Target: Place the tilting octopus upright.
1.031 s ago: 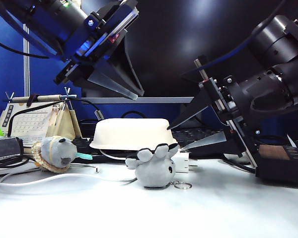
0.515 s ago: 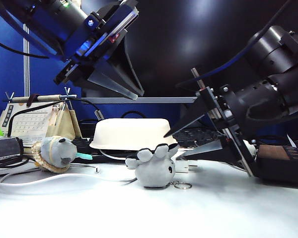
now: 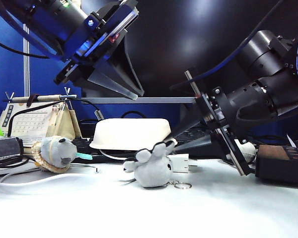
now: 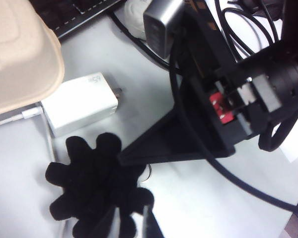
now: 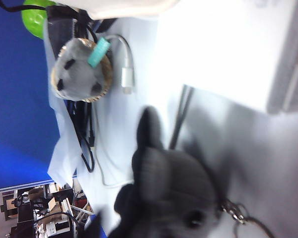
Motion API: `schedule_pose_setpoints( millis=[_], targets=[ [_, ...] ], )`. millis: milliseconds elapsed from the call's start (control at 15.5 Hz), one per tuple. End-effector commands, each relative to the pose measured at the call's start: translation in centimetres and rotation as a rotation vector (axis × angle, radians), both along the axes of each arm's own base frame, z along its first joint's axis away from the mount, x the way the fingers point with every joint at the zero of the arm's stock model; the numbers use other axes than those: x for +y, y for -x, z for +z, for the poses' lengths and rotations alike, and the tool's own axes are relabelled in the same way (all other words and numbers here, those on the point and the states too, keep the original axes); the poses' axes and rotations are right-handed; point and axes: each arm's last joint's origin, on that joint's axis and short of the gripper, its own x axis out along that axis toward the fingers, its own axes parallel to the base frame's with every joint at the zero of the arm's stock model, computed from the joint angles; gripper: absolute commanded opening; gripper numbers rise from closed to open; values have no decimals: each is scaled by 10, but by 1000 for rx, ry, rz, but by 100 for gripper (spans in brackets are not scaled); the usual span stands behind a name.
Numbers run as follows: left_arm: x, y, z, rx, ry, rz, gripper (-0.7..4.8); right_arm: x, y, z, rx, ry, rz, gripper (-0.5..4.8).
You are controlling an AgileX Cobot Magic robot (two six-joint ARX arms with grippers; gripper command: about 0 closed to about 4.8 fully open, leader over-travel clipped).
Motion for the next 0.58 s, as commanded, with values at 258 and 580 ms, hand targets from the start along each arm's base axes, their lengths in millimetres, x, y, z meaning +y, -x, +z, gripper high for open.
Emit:
schedule_pose_setpoints(
  millis=[258, 580],
  targets=[
    [-1, -1, 2, -15, 10, -3, 76, 1, 0, 2, 2, -18, 22, 60],
    [-1, -1, 2, -15, 10, -3, 76, 0, 2, -1, 13, 5, 39, -3]
  ],
)
